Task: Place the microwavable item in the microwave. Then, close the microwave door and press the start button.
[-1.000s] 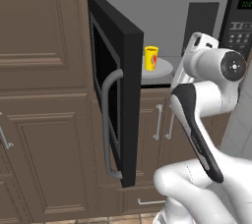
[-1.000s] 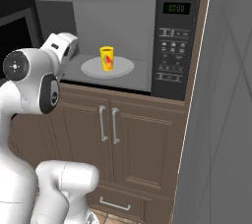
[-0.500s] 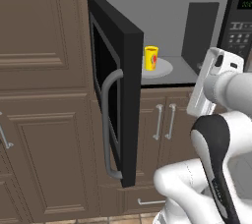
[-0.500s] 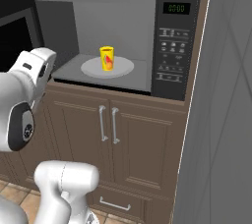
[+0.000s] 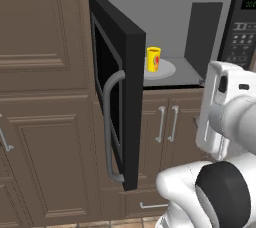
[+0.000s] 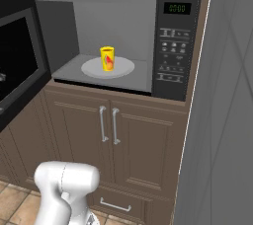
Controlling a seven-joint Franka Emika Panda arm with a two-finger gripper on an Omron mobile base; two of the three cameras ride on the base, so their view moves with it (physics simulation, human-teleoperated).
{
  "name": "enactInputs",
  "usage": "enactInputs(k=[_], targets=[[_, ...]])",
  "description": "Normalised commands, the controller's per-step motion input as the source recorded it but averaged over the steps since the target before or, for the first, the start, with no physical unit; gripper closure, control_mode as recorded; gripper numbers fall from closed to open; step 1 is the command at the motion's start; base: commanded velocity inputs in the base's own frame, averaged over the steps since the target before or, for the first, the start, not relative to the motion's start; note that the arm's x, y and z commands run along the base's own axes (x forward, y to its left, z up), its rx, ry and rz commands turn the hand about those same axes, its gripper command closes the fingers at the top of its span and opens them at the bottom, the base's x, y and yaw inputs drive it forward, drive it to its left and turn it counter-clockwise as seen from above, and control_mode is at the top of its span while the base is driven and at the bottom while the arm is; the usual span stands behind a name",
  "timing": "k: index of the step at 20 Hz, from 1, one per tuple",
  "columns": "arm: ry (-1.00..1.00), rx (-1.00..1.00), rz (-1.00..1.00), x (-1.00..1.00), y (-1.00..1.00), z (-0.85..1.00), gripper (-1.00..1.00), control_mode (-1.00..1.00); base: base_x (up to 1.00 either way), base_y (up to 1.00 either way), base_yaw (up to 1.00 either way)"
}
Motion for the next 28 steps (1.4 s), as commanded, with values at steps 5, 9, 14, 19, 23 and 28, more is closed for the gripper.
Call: enactInputs(k=[5,9,14,19,23,28], targets=[[-0.04,-0.18,0.04,-1.00,0.30,0.00,-1.00,-1.00,0.00,0.00,0.00],[-0.12,-0.16,0.04,-1.00,0.27,-0.01,-1.00,-1.00,0.00,0.00,0.00],[-0.02,-0.19,0.07,-0.39,0.69,-0.37,-1.00,-1.00,0.00,0.00,0.00],[0.00,-0.21,0.07,0.03,1.00,-0.59,-1.00,-1.00,0.00,0.00,0.00],[0.00,-0.19,0.05,0.11,1.00,-0.52,-1.00,-1.00,0.00,0.00,0.00],[0.01,-0.14,0.01,0.59,0.97,-0.48,-1.00,-1.00,0.00,0.00,0.00]])
